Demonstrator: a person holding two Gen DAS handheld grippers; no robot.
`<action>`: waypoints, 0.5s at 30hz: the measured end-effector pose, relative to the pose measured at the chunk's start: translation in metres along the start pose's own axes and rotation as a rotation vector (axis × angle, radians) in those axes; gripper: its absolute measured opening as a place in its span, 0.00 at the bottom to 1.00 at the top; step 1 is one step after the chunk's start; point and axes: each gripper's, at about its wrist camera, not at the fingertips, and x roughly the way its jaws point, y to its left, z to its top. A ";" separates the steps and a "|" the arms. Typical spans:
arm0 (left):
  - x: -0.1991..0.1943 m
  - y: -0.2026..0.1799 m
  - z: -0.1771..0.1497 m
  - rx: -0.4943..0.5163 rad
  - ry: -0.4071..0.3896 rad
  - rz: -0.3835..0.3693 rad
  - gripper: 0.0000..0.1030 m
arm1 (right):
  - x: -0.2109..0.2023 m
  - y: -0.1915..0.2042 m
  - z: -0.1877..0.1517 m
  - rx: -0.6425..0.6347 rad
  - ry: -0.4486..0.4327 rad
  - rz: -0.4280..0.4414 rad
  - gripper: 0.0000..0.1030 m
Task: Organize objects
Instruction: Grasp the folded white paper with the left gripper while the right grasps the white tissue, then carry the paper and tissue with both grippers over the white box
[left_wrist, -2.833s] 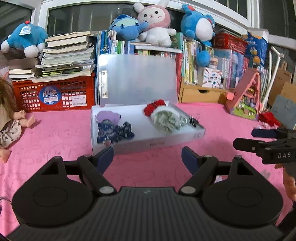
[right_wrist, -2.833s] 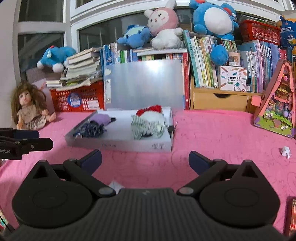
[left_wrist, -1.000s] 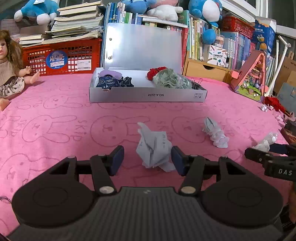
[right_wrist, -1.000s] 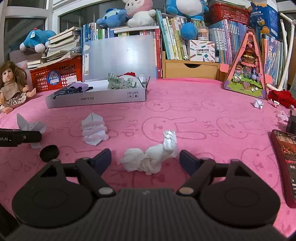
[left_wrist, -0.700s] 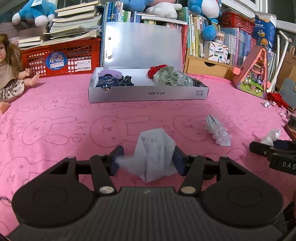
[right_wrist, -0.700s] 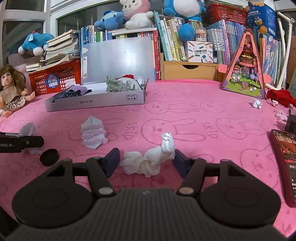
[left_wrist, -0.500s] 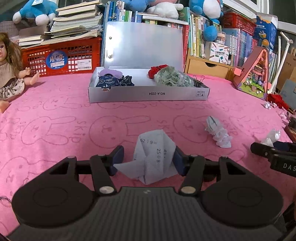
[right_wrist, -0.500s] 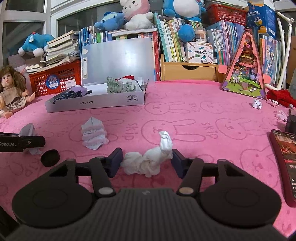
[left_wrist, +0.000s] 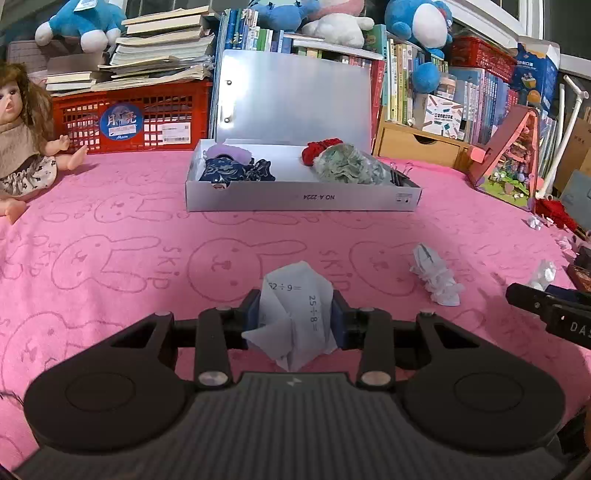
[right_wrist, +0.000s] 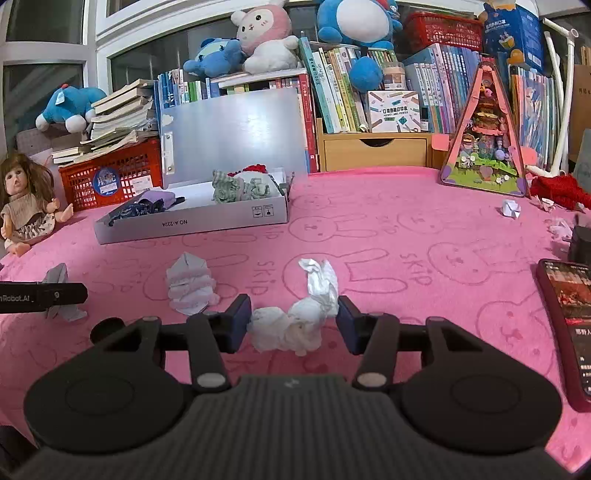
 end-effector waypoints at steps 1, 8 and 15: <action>-0.001 0.000 0.000 -0.001 0.000 -0.002 0.43 | 0.000 0.000 0.000 0.002 0.000 0.000 0.52; -0.003 0.000 0.005 -0.004 -0.004 -0.008 0.43 | 0.000 0.002 0.005 0.008 -0.009 0.011 0.52; -0.003 0.002 0.014 -0.004 -0.013 -0.004 0.43 | 0.003 0.003 0.014 0.033 -0.018 0.032 0.52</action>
